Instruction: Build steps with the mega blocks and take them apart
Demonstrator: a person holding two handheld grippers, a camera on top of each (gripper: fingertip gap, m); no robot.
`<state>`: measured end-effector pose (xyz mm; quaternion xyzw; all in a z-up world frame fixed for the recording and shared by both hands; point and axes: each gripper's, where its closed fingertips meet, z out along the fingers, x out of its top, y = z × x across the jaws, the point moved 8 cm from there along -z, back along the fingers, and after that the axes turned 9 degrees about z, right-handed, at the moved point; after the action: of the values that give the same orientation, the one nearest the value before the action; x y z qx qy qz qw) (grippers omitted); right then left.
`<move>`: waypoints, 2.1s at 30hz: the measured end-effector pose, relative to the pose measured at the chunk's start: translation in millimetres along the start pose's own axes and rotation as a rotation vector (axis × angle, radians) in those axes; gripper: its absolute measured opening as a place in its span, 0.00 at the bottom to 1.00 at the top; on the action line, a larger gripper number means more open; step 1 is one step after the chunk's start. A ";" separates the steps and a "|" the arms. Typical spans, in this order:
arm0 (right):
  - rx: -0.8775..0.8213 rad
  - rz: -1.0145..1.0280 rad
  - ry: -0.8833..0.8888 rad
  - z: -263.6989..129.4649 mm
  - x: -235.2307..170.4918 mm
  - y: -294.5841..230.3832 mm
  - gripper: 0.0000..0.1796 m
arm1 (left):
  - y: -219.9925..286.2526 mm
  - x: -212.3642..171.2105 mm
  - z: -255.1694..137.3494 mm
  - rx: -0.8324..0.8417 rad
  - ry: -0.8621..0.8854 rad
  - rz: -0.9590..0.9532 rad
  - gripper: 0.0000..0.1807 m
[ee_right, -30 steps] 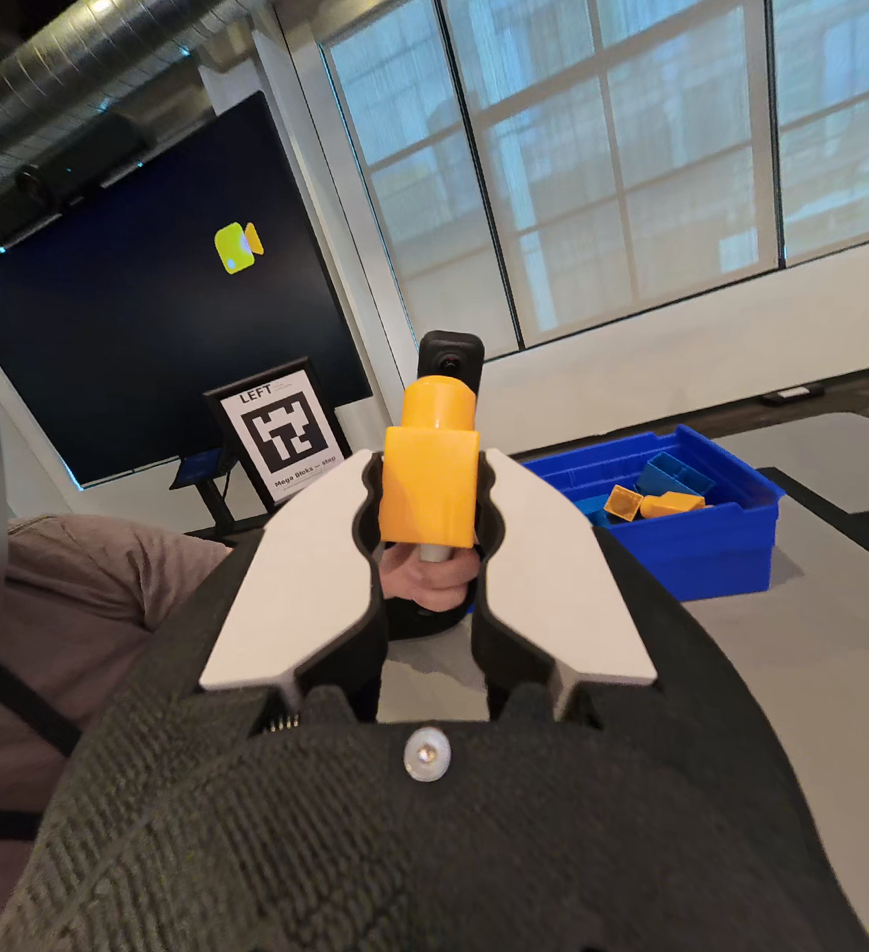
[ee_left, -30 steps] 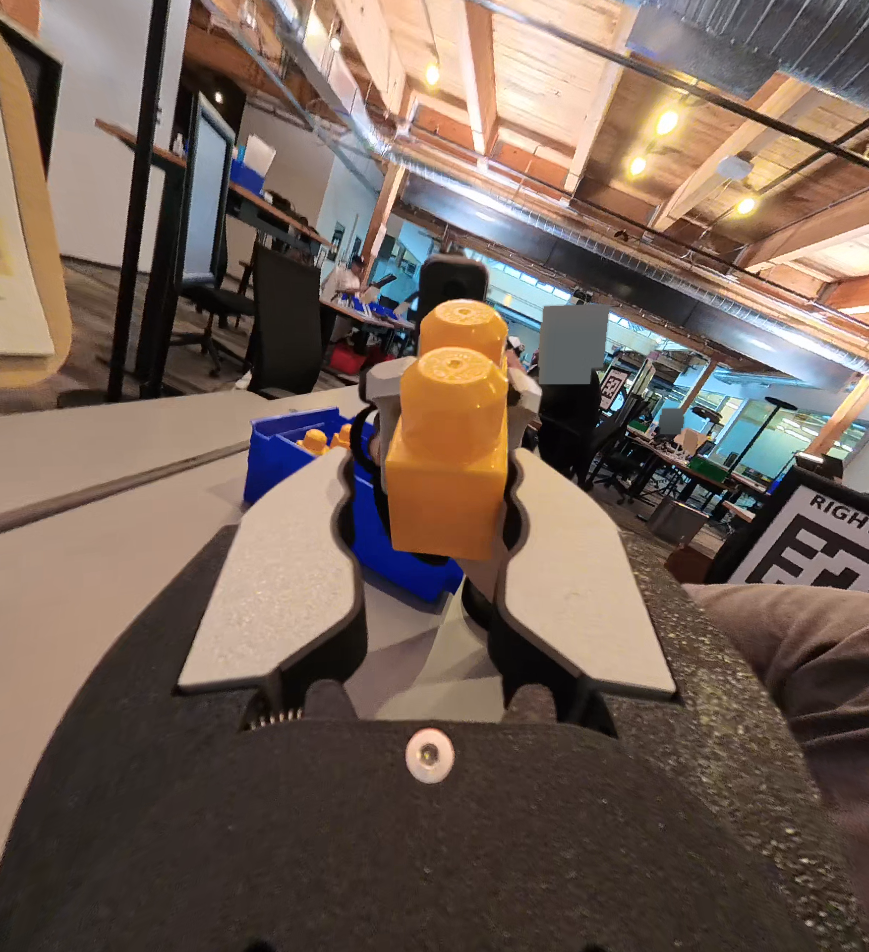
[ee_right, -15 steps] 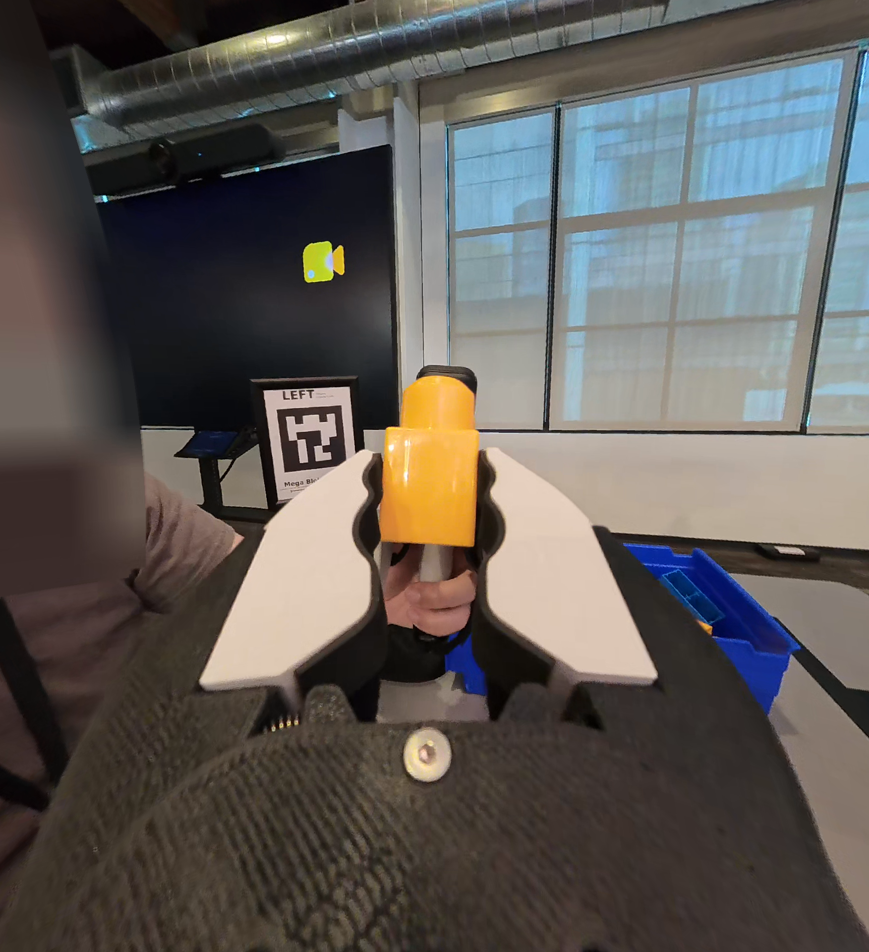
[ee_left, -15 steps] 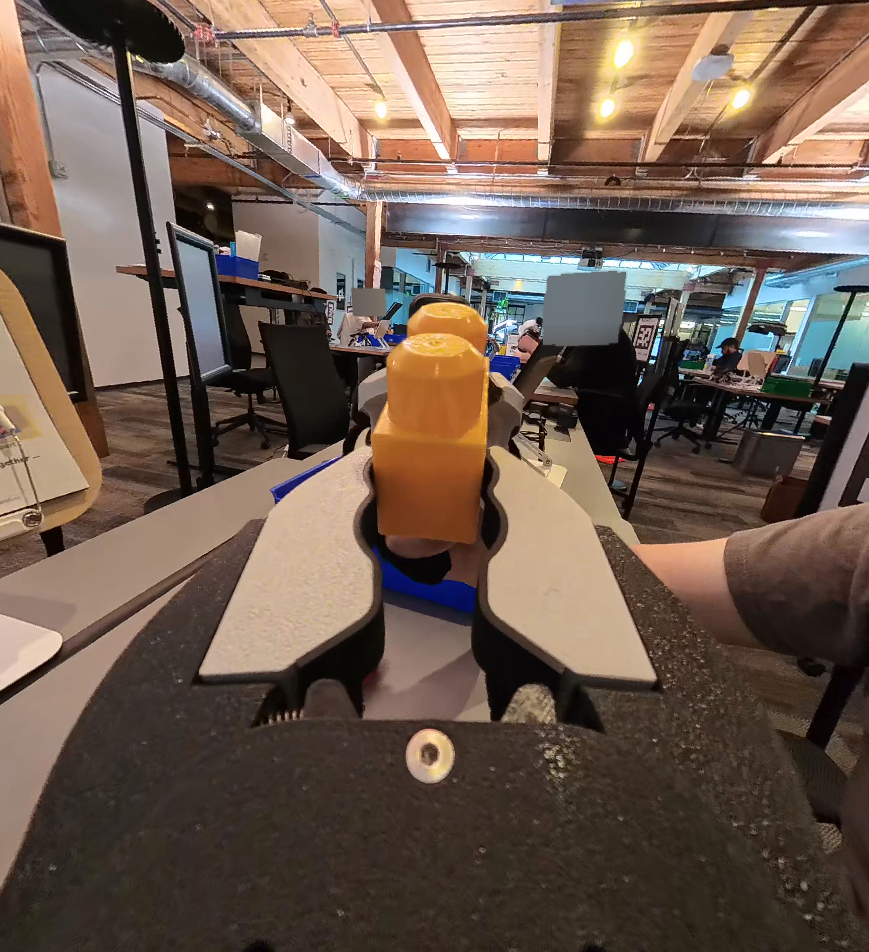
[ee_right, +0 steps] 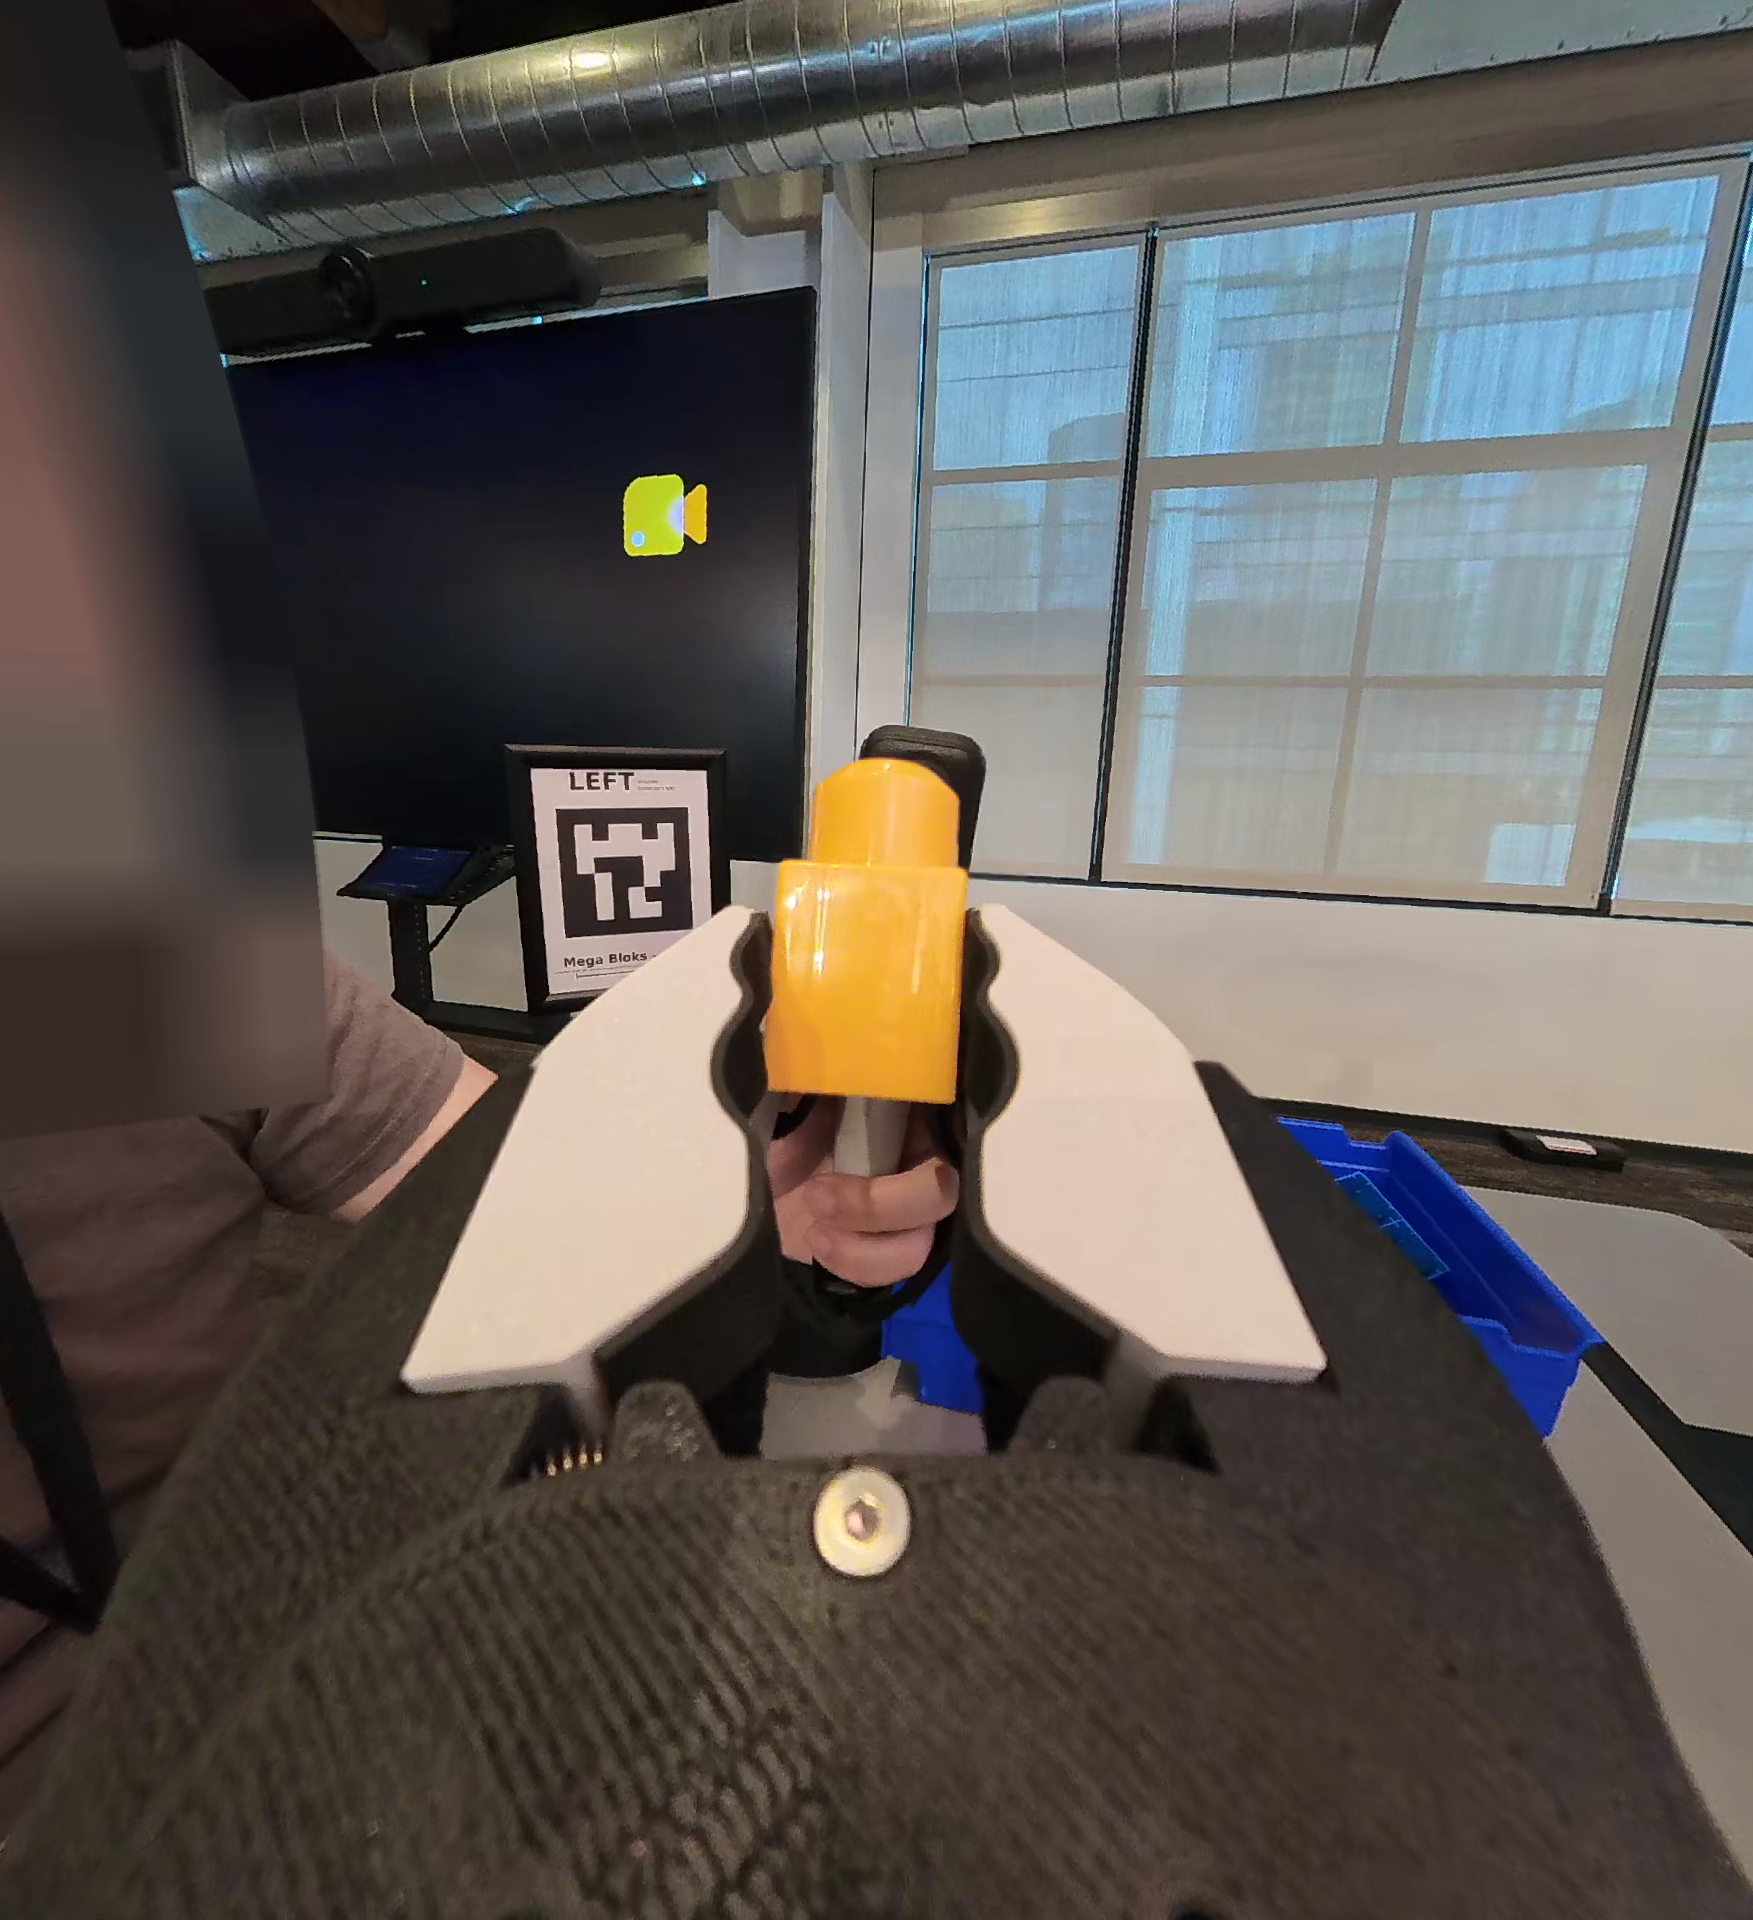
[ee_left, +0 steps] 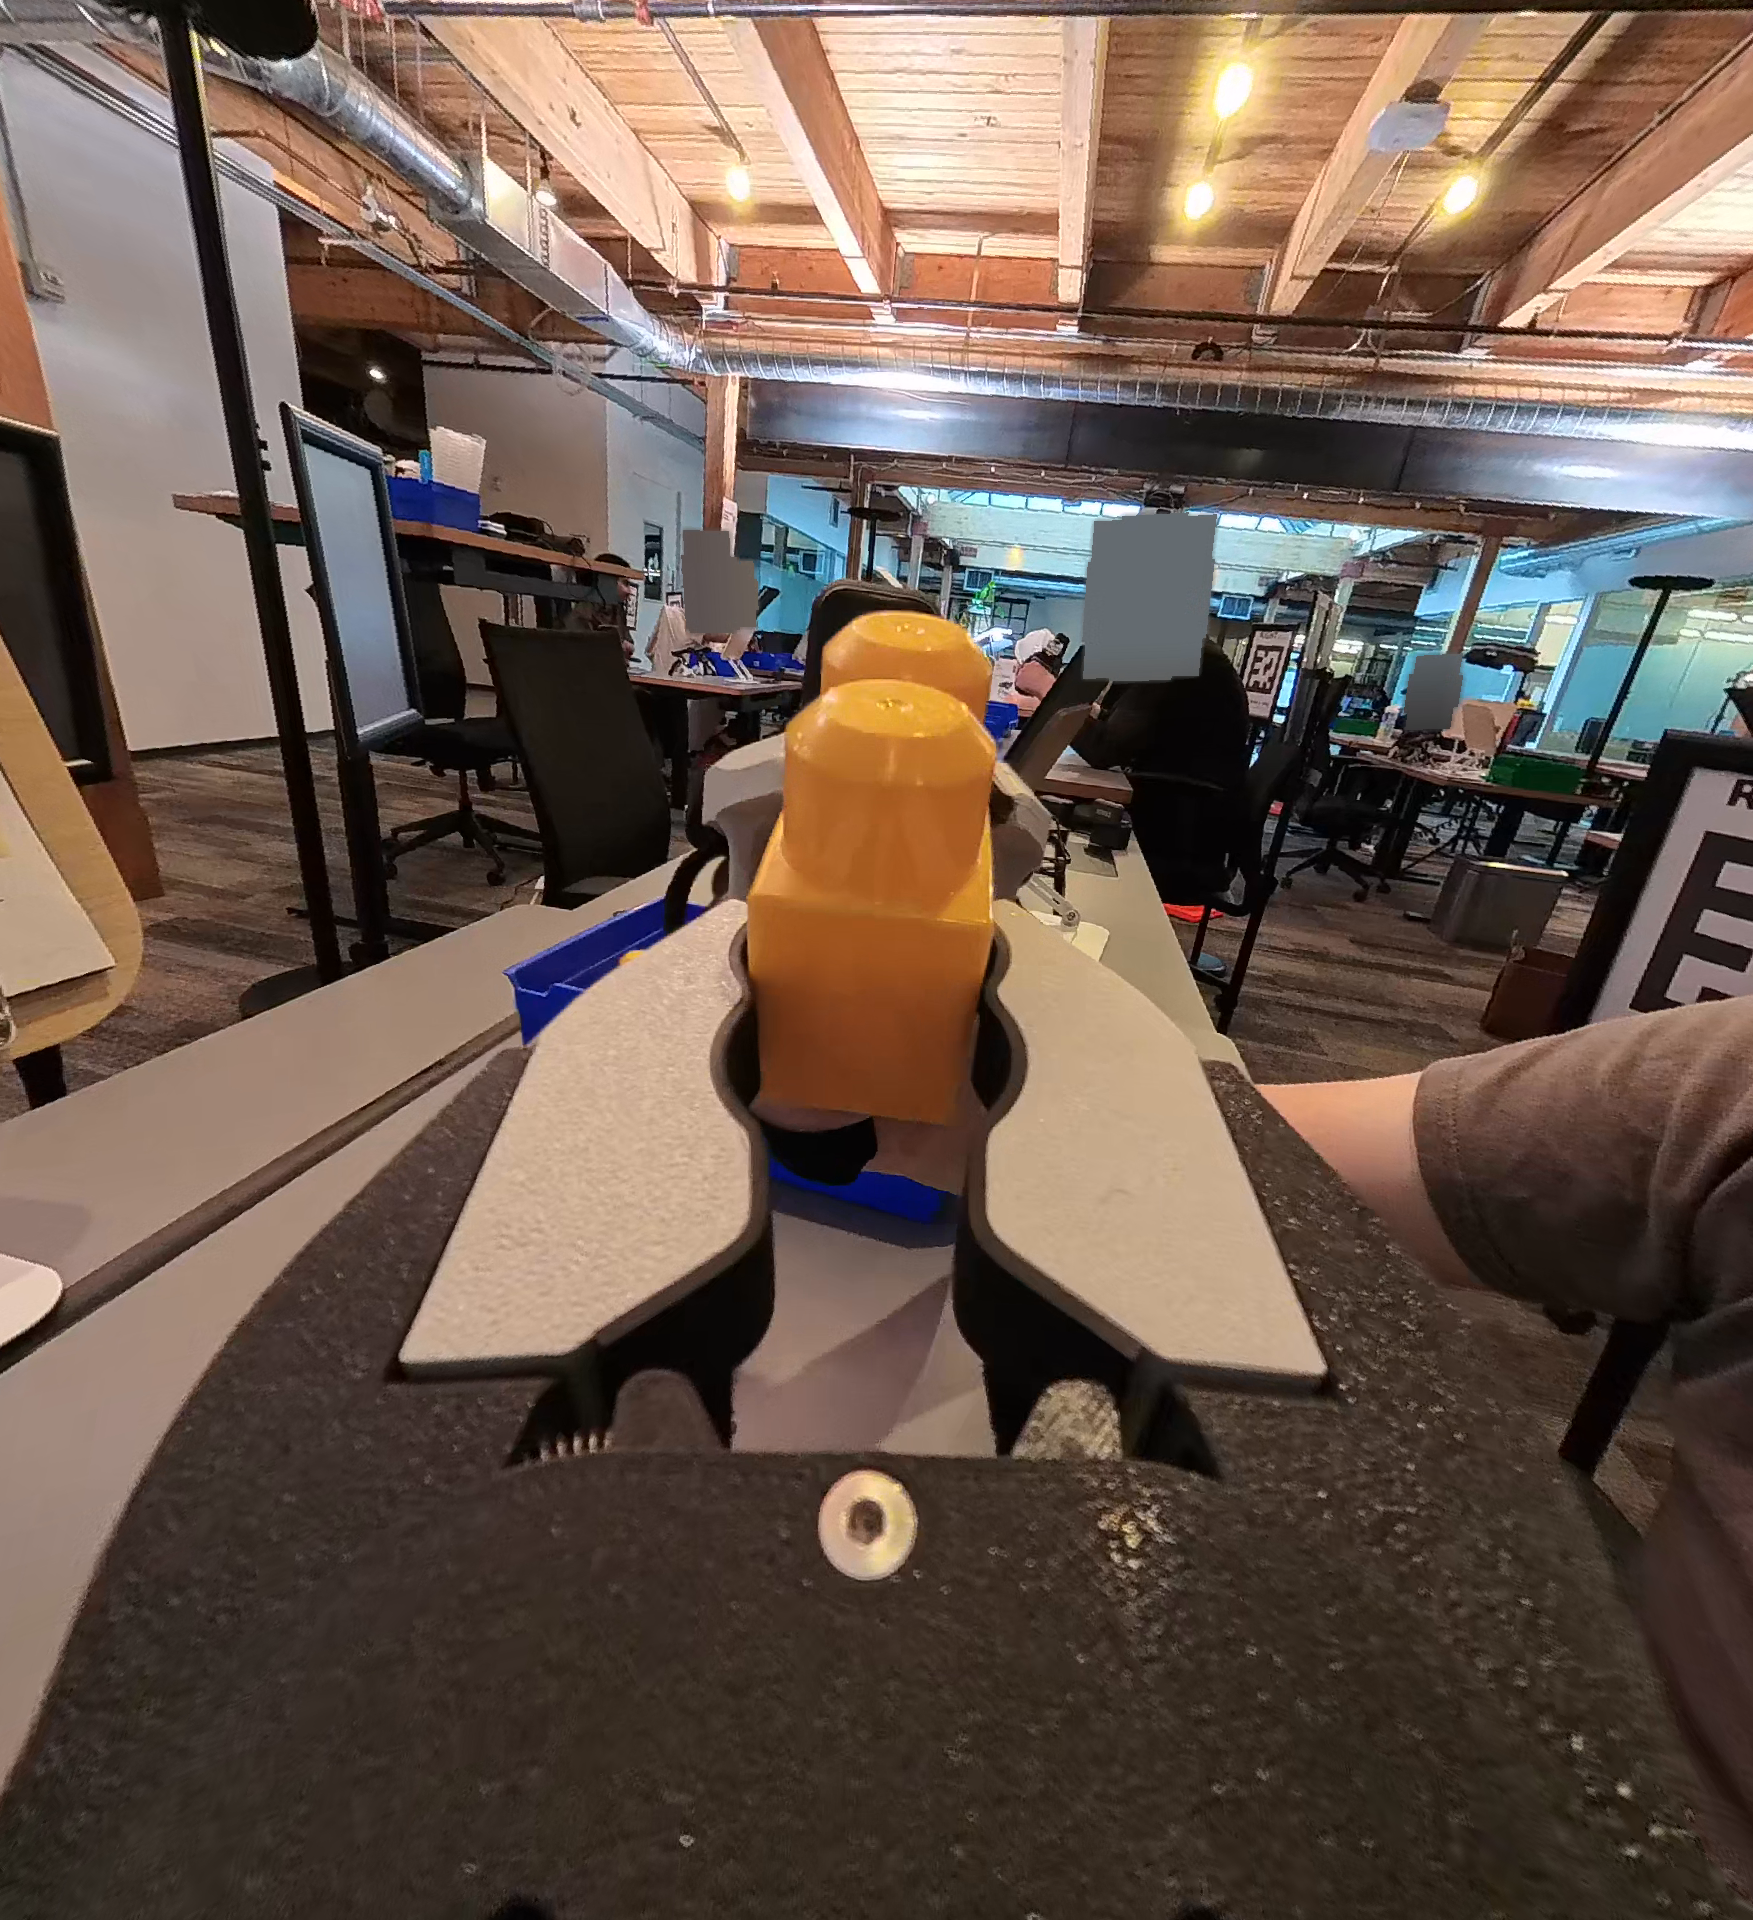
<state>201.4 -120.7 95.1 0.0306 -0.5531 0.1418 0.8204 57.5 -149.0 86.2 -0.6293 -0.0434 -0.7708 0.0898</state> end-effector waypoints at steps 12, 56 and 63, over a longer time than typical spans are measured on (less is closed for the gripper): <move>-0.051 -0.046 -0.029 0.5 4.1 -0.5 0.20 | -2.6 -0.5 -2.3 0.013 -0.003 -0.002 0.21; -1.357 0.658 -1.511 -136.4 -99.9 77.0 0.28 | -32.8 69.6 -44.2 0.191 -0.171 0.218 0.20; -1.307 0.706 -1.531 -146.2 -99.9 76.4 0.27 | -35.7 63.3 -40.9 0.173 -0.190 0.193 0.20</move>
<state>277.7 -37.1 -61.1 -0.4964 -0.8677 -0.0096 0.0244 -0.8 -126.7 141.4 -0.6904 -0.0569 -0.6891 0.2128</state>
